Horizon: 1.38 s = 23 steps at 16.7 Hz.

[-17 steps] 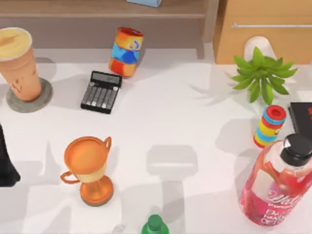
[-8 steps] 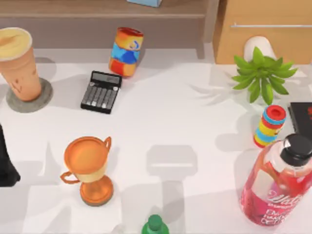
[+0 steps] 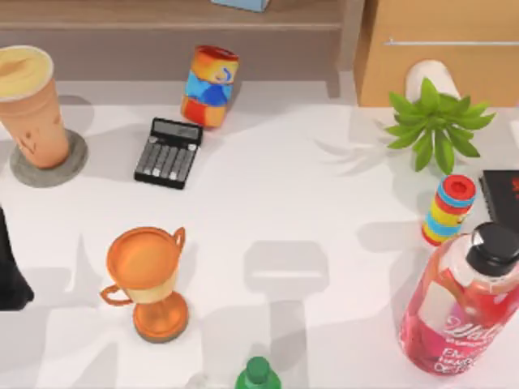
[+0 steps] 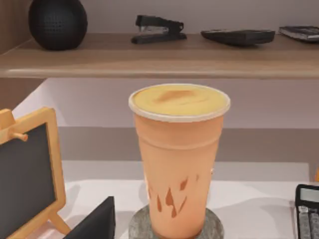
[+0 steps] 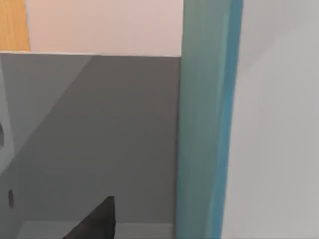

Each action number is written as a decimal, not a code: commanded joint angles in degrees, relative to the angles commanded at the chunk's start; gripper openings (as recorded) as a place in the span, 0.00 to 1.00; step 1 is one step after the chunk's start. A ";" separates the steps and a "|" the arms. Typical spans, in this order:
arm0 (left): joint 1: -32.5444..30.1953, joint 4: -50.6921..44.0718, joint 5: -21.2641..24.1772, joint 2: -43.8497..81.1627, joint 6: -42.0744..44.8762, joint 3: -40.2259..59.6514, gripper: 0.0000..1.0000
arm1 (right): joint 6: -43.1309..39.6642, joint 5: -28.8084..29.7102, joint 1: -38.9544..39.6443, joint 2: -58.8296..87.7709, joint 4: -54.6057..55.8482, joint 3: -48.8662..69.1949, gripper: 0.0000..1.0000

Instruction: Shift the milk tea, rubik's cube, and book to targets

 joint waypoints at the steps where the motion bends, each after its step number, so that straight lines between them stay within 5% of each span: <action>1: 0.00 0.00 0.00 0.00 0.00 0.00 1.00 | 0.00 0.01 0.01 0.03 -0.01 0.04 1.00; 3: 0.00 0.00 0.00 0.00 0.00 0.00 1.00 | 0.00 0.01 0.01 0.03 -0.01 0.04 1.00; 16: 0.00 0.00 0.00 0.00 0.00 0.00 1.00 | 0.00 0.01 0.01 0.03 -0.01 0.04 0.02; 23: 0.00 0.00 0.00 0.00 0.00 0.00 1.00 | 0.00 0.01 0.01 0.03 -0.01 0.04 0.00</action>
